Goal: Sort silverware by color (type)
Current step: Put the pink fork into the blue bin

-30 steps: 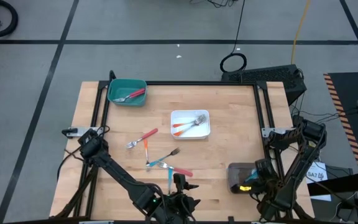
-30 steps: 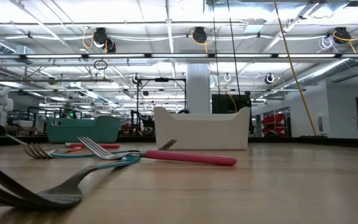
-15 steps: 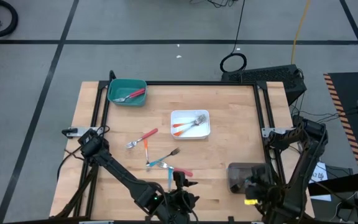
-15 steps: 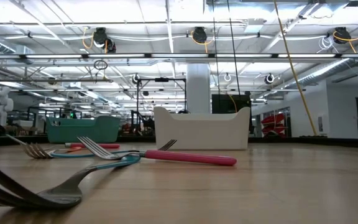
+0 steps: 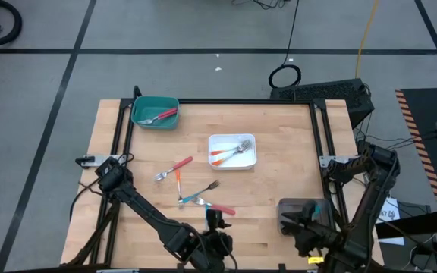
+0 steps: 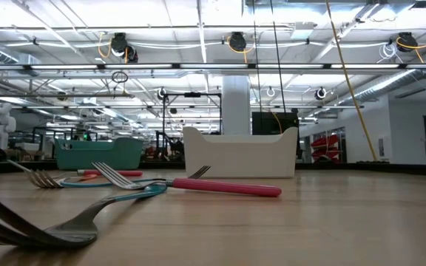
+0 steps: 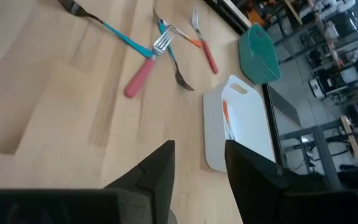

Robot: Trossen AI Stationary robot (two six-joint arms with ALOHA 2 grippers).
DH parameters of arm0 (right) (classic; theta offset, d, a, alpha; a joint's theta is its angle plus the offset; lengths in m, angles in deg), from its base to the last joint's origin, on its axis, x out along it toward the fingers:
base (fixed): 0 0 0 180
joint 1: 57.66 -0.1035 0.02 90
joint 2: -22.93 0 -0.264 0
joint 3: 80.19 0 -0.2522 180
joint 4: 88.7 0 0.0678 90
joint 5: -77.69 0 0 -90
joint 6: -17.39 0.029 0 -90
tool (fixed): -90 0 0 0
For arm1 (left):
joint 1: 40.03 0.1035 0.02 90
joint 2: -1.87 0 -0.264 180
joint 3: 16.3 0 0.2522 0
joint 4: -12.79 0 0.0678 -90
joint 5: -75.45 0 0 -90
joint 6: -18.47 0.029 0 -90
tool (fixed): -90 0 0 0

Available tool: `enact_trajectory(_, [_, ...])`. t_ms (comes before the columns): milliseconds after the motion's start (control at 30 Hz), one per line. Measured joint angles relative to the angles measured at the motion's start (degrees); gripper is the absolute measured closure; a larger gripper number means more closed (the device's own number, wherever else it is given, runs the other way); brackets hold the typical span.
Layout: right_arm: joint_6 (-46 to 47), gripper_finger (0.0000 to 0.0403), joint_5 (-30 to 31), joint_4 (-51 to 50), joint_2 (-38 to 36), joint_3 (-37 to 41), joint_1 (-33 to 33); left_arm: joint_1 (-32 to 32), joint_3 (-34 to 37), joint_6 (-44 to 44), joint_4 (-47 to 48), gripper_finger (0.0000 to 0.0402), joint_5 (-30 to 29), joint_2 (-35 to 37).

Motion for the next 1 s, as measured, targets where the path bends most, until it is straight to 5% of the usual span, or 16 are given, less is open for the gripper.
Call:
enact_trajectory(200, [-2.6,0.0269,-3.3,2.8,0.0,0.5,2.0,1.5,3.0,-0.1,3.6,0.0141,1.8,0.0])
enact_trajectory(600, [-6.9,0.0269,-5.4,4.5,0.0,0.5,6.8,8.5,15.2,-2.2,2.8,0.0229,7.9,-0.1])
enact_trajectory(1000, [-10.7,0.0269,-9.2,4.5,0.0,0.5,10.0,10.4,13.7,12.9,5.6,0.025,16.3,1.8])
